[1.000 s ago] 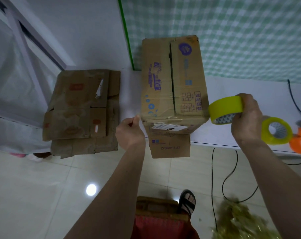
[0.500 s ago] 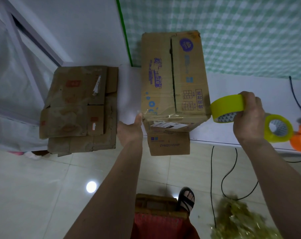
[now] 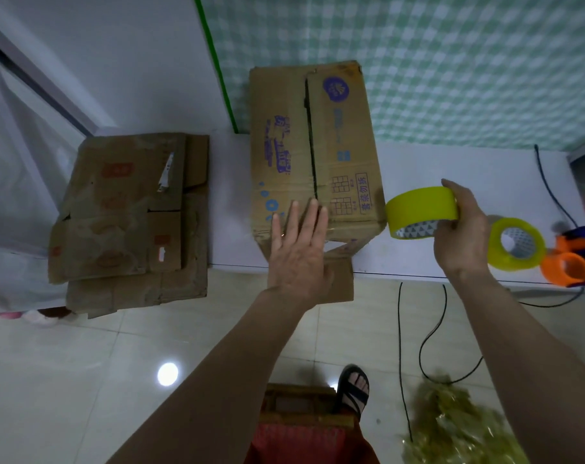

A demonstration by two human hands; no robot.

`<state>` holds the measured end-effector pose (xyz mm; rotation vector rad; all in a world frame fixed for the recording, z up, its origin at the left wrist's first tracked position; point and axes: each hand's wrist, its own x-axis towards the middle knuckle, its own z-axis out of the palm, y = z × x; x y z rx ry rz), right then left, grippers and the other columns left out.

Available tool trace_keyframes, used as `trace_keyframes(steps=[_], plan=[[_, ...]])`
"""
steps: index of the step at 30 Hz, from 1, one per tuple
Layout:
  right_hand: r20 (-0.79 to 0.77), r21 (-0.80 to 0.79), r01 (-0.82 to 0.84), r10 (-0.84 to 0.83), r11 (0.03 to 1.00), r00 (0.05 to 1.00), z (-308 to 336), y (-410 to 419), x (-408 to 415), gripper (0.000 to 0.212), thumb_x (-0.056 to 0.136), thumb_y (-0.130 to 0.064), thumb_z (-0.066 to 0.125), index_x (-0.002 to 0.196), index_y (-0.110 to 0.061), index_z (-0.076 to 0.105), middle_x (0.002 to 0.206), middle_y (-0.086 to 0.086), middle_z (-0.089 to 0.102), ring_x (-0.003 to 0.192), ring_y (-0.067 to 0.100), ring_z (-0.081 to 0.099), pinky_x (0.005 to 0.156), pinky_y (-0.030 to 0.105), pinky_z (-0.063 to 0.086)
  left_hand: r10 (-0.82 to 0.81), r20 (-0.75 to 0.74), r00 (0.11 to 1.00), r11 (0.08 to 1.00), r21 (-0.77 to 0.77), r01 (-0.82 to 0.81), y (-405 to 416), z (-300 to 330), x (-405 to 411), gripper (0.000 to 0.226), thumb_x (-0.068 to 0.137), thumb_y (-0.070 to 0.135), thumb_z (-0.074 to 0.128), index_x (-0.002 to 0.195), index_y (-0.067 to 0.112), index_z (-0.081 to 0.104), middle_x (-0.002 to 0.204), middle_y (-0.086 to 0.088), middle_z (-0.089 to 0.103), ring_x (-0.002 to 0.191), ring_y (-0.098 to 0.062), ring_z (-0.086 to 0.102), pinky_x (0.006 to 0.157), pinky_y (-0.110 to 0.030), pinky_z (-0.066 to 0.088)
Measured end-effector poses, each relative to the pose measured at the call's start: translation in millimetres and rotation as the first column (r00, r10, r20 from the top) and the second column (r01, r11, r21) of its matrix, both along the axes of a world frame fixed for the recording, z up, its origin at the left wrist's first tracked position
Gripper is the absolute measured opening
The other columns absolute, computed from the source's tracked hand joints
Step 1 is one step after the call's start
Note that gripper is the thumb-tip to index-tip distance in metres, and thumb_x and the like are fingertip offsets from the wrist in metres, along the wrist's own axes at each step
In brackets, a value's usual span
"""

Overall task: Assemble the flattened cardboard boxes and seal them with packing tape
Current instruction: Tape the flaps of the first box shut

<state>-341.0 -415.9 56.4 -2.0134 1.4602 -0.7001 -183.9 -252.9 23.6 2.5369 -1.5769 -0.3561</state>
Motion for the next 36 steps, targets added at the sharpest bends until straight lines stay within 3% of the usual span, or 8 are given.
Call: trace_keyframes(steps=[4,9,15,18,21,26,33,36], plan=[[-0.122,-0.059,-0.040,0.033,0.997,0.992,-3,-4,-8,0.054,0.080,0.013,0.039,0.127,-0.013,0.048,0.112,0.022,0.054,0.098,0.039,0.053,0.078,0.047,0.046,0.005,0.048,0.999,0.997,0.071,-0.008,-3,-1,-3,0.103,0.085,0.031,0.059,0.150,0.021,-0.020,0.161,-0.001,-0.019,0.145,-0.034,-0.022,0.114,-0.060,-0.013],[-0.249,-0.053,0.009,-0.022,0.999,0.968,-10,-9,-22,0.050,0.079,0.017,0.042,0.126,0.000,0.047,0.114,0.030,0.048,0.100,0.045,0.050,0.074,0.043,0.038,0.014,0.077,0.997,0.991,0.129,-0.023,-2,-4,2,0.117,0.081,0.032,0.065,0.135,0.028,-0.038,0.157,-0.006,-0.028,0.141,-0.038,-0.029,0.111,-0.062,-0.015],[-0.218,-0.014,0.033,-0.035,0.999,0.975,-16,-16,-18,0.045,0.084,0.013,0.043,0.125,-0.003,0.046,0.115,0.028,0.049,0.102,0.043,0.051,0.077,0.043,0.039,0.088,0.094,0.992,0.976,0.190,-0.105,-12,7,-10,0.094,0.090,0.042,0.051,0.150,0.020,-0.018,0.156,-0.019,-0.025,0.139,-0.044,-0.029,0.111,-0.065,-0.013],[-0.212,0.009,0.044,-0.041,0.999,0.977,-21,-19,-18,0.044,0.084,0.012,0.044,0.124,-0.005,0.047,0.114,0.026,0.050,0.101,0.043,0.051,0.077,0.050,0.046,0.060,0.107,0.992,0.997,0.046,-0.066,-28,11,-28,0.088,0.088,0.029,0.051,0.151,0.002,-0.003,0.156,-0.023,-0.021,0.142,-0.041,-0.025,0.116,-0.058,-0.008],[-0.173,0.014,0.054,-0.051,0.998,0.984,-24,-20,-20,0.044,0.083,0.012,0.044,0.122,-0.007,0.047,0.112,0.024,0.050,0.099,0.044,0.051,0.073,0.058,0.049,-0.149,0.023,0.989,0.983,-0.107,0.151,-43,5,-41,0.095,0.081,0.020,0.057,0.153,0.009,-0.004,0.161,-0.012,-0.009,0.148,-0.029,-0.014,0.120,-0.046,-0.007],[-0.185,-0.004,-0.002,0.002,1.000,0.983,-21,-26,-30,0.047,0.081,0.014,0.040,0.124,-0.004,0.048,0.109,0.026,0.049,0.095,0.041,0.051,0.073,0.044,0.042,-0.199,0.097,0.975,0.980,0.016,0.198,-46,-5,-46,0.094,0.084,0.020,0.055,0.153,0.025,-0.008,0.162,-0.002,-0.014,0.147,-0.033,-0.017,0.112,-0.061,-0.014],[-0.004,0.108,-0.060,0.061,0.992,0.998,-41,-46,-37,0.061,0.069,0.021,0.037,0.112,-0.018,0.054,0.105,0.016,0.055,0.091,0.033,0.052,0.069,0.035,0.040,-0.279,0.085,0.957,0.956,-0.069,0.285,-72,3,-42,0.073,0.085,0.029,0.054,0.149,0.009,0.024,0.162,-0.011,0.001,0.149,-0.031,-0.006,0.119,-0.051,-0.005],[0.076,0.166,-0.075,0.063,0.983,0.995,-54,-52,-40,0.062,0.068,0.021,0.037,0.111,-0.021,0.054,0.103,0.010,0.055,0.087,0.027,0.050,0.067,0.027,0.035,-0.316,0.147,0.937,0.941,-0.073,0.329,-89,0,-29,0.086,0.085,0.042,0.052,0.154,0.014,0.009,0.163,-0.002,-0.003,0.149,-0.026,-0.008,0.118,-0.052,-0.005]])
